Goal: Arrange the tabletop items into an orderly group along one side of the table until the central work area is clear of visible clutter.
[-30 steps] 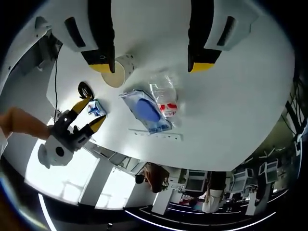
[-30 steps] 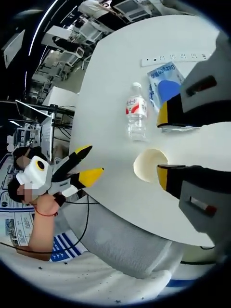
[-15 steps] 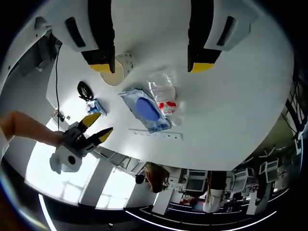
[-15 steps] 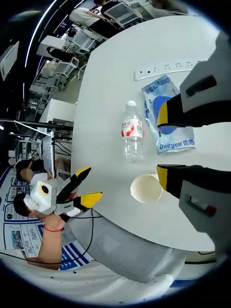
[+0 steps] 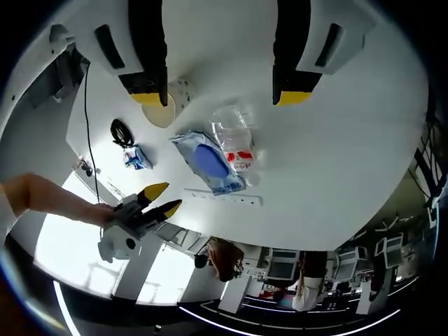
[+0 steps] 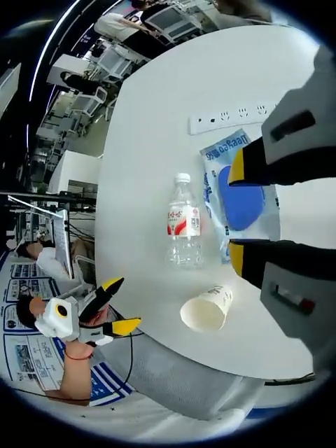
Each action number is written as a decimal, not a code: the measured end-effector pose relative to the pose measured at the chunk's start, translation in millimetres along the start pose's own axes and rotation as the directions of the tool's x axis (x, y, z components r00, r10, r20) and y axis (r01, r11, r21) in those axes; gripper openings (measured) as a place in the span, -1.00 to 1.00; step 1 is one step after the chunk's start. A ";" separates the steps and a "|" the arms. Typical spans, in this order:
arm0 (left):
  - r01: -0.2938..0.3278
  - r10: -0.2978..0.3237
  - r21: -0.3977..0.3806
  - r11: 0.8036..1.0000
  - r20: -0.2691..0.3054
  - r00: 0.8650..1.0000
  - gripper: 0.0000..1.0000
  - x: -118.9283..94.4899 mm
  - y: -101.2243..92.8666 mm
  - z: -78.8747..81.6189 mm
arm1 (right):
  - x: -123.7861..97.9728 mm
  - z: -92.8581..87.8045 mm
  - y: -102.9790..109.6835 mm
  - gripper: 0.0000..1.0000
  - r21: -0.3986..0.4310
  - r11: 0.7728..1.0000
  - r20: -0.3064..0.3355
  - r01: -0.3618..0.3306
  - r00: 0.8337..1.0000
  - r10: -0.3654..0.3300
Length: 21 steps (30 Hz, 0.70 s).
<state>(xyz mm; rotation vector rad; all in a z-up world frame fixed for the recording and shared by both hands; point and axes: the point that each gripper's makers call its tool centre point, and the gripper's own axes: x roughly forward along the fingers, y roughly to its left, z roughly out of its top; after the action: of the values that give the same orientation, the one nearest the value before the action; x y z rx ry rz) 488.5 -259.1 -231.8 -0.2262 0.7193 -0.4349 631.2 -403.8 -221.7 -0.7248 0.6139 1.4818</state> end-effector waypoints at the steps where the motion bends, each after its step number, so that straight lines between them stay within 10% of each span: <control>1: 0.000 0.000 -0.002 1.000 0.001 1.000 0.22 0.1 0.7 0.1 | 2.9 -1.4 -4.5 -0.45 0.001 1.000 -0.004 0.001 1.000 -0.001; 21: -0.028 0.028 -0.046 0.999 -0.002 1.000 0.20 1.1 19.7 -13.8 | 50.8 -30.1 -87.1 -0.45 -0.005 1.000 -0.139 -0.018 0.990 0.018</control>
<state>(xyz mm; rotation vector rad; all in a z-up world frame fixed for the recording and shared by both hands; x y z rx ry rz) 485.9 -242.8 -249.3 -0.2594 0.7335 -0.3925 720.8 -389.4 -274.8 -0.8340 0.7233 1.4587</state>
